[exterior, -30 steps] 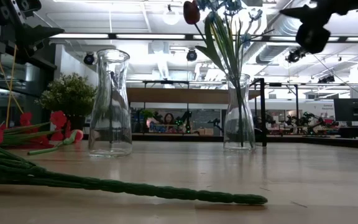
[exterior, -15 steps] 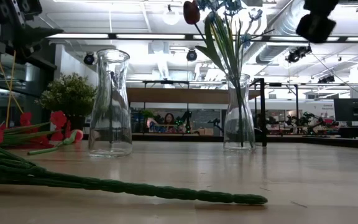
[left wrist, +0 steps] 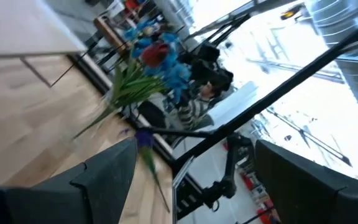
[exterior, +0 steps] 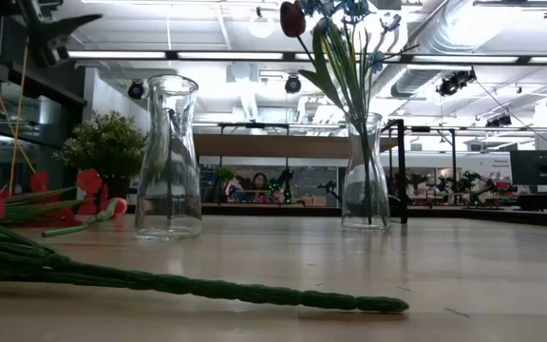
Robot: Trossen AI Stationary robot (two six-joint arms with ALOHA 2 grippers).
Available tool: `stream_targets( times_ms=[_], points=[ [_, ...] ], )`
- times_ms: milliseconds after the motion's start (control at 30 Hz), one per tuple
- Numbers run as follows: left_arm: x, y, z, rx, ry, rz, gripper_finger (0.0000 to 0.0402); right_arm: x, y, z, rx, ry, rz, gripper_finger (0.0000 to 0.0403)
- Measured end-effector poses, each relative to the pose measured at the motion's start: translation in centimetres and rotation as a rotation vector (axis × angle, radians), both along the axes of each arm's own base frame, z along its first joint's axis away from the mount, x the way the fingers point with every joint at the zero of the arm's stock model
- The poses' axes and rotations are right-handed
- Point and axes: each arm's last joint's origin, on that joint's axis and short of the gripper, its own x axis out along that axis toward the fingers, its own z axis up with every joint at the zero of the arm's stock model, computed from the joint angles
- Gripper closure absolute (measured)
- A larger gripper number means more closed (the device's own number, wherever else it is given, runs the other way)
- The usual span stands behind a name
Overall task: Pick and place flowers into a vace then onto a shelf
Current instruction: Put the purple flower into the right transparent vase
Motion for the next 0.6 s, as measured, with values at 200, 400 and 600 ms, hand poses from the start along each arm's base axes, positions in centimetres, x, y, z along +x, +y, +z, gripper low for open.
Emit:
stream_targets(
  times_ms=[200, 400, 600],
  points=[
    [0.0, 0.0, 0.2, 0.002, -0.020, 0.002, 0.0043, -0.6, 0.7, 3.4, -0.134, -0.087, -0.048, 0.0269],
    [0.6, -0.1, 0.2, 0.006, 0.006, 0.002, 0.0043, -1.2, 1.7, 8.7, -0.328, 0.003, -0.041, 0.0269],
    [1.3, -0.2, -0.1, 0.013, 0.055, 0.002, 0.0043, -0.9, 2.8, 13.1, -0.516, 0.222, -0.024, 0.0269]
  ],
)
